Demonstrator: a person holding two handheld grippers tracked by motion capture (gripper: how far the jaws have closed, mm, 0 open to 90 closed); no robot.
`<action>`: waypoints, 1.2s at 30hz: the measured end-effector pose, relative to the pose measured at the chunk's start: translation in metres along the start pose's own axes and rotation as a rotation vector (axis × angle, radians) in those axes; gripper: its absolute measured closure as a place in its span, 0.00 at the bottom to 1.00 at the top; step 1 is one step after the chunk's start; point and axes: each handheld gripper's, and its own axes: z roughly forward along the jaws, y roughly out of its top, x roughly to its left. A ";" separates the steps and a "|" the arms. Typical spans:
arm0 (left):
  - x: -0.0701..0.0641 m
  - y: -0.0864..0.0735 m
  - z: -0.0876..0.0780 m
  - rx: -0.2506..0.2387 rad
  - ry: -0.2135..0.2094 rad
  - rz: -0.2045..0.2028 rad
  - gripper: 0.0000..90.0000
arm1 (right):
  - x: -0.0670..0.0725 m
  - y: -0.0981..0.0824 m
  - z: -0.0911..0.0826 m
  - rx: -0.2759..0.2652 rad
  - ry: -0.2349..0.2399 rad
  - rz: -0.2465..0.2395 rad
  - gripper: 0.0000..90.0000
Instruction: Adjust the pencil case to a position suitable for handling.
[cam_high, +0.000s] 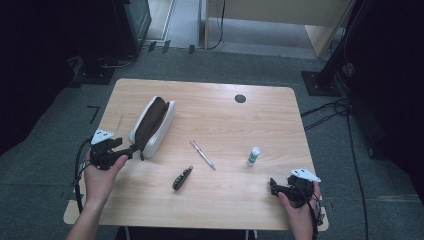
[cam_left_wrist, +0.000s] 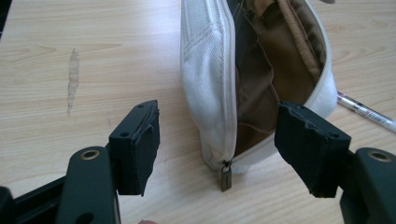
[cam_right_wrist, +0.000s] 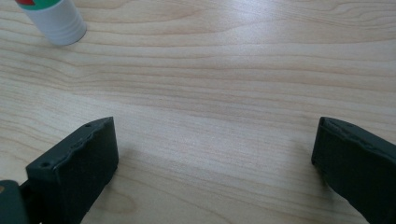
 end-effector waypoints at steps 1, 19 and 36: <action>0.000 0.001 0.002 0.005 -0.003 0.000 0.36 | 0.000 0.000 0.000 0.001 0.000 -0.001 0.00; -0.008 0.008 0.034 0.036 0.048 -0.034 0.56 | 0.000 0.000 0.000 -0.001 0.000 -0.002 0.00; -0.024 0.008 0.041 0.029 -0.061 -0.067 0.84 | 0.000 0.000 0.000 -0.001 0.001 -0.002 0.00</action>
